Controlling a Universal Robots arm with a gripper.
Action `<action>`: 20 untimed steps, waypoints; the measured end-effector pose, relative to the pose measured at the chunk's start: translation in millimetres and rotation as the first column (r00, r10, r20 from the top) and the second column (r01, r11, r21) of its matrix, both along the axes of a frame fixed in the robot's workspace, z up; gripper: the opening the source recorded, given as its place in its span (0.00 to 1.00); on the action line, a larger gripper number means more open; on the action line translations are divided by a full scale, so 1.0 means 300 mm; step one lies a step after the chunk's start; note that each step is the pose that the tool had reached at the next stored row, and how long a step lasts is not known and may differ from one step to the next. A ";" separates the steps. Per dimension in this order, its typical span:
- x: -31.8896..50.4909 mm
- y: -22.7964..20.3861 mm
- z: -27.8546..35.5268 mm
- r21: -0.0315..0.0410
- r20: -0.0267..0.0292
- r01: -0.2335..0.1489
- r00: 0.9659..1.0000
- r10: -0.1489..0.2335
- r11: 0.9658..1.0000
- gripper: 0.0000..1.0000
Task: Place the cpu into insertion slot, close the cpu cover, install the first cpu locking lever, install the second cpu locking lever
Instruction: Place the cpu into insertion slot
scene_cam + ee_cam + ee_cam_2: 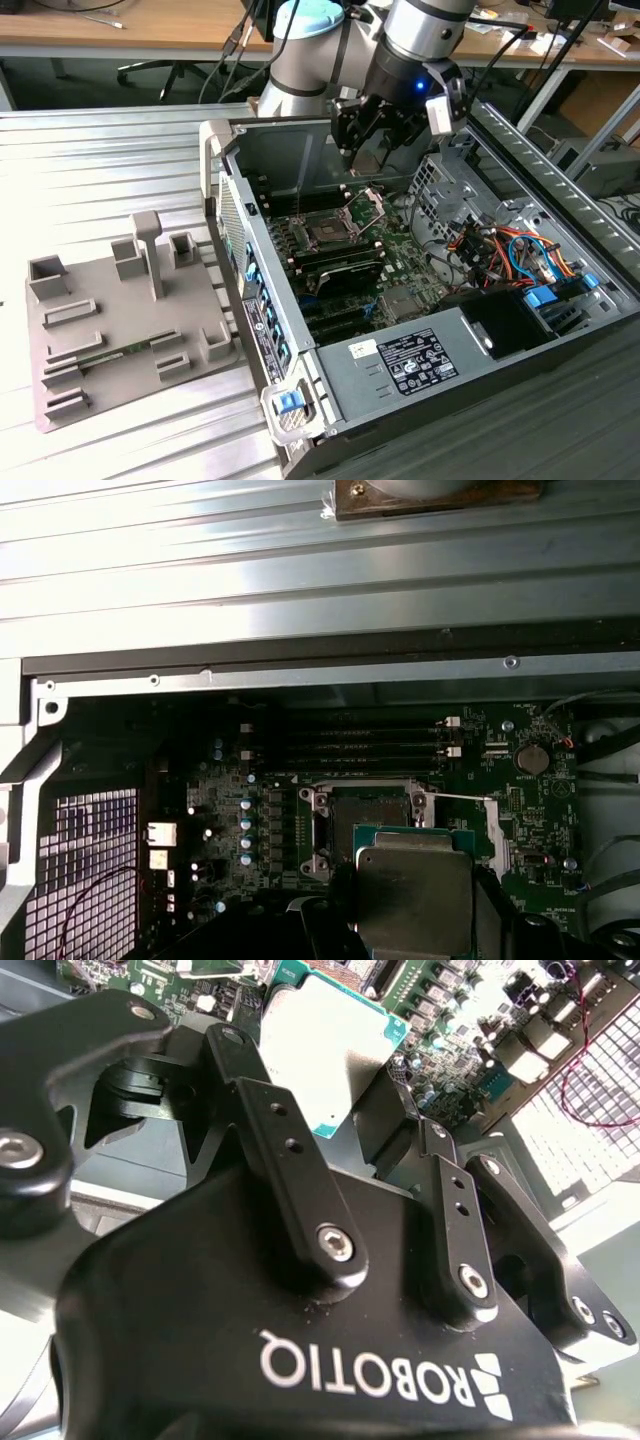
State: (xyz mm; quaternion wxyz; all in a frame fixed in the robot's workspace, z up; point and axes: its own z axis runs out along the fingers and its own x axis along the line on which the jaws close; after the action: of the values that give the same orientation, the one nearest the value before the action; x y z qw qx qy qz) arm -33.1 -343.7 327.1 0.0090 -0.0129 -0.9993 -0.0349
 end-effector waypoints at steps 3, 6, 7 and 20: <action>0.000 0.000 -0.002 0.000 0.000 0.000 1.000 0.000 1.000 0.55; 0.000 0.000 -0.003 0.000 0.000 0.000 1.000 0.000 1.000 0.55; 0.000 0.000 -0.004 0.000 0.000 0.000 1.000 0.000 1.000 0.55; 0.000 0.000 -0.014 0.000 0.000 0.000 1.000 0.000 1.000 0.55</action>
State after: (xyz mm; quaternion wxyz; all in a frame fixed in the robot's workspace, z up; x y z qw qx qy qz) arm -33.1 -343.7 322.8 0.0090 -0.0129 -0.9993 -0.0349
